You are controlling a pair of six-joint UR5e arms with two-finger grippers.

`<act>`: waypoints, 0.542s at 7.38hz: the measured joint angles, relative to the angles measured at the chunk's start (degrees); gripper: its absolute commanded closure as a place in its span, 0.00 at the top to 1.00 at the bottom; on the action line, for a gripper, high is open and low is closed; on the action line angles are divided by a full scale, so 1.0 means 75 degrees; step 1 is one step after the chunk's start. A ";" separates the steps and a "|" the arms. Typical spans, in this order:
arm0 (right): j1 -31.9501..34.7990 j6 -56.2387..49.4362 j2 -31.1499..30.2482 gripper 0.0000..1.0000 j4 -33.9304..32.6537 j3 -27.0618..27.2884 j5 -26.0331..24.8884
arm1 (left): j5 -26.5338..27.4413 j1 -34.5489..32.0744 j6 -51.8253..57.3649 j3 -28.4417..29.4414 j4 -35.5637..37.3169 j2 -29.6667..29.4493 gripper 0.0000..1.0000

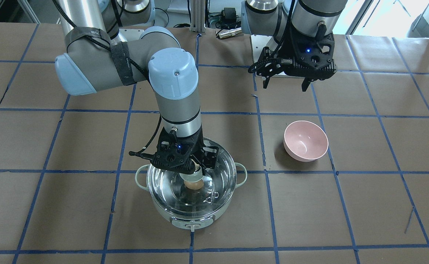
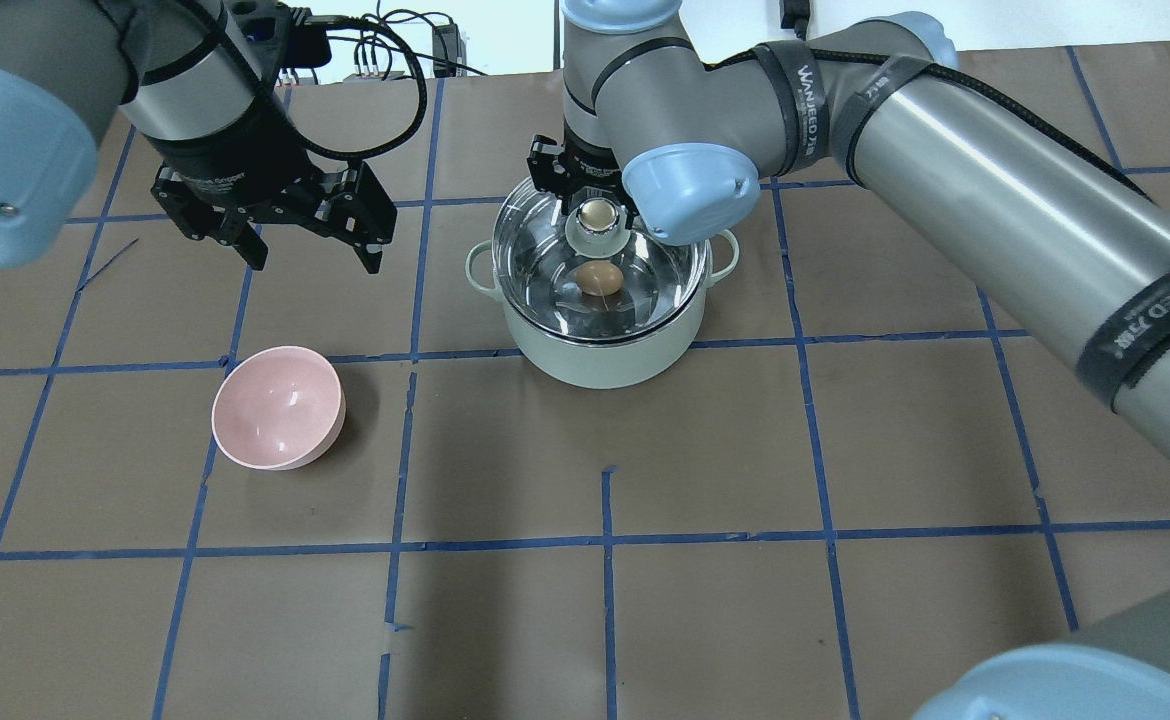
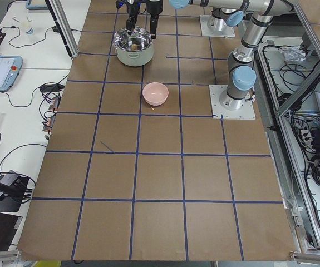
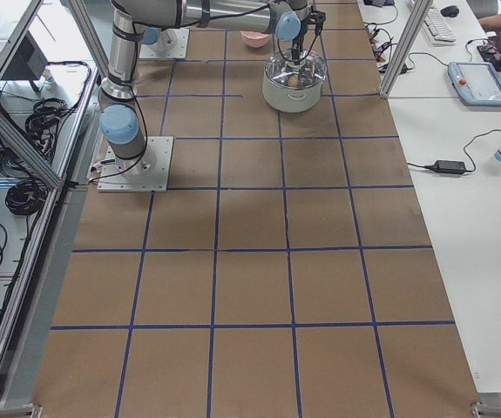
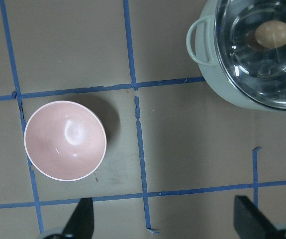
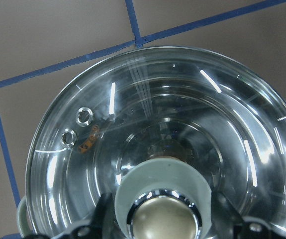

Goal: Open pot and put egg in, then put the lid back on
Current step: 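Lower the glass lid onto the pot with the right gripper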

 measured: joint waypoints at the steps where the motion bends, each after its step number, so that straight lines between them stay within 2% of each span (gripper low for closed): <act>1: -0.0002 -0.0055 -0.0014 0.73 0.0000 0.0016 -0.0015 | 0.0000 0.0000 0.0000 0.0000 -0.0003 0.0000 1.00; 4: -0.0049 -0.0629 -0.0002 0.73 -0.0026 0.0050 -0.0365 | 0.0000 0.0002 0.0000 0.0003 -0.0006 0.0008 1.00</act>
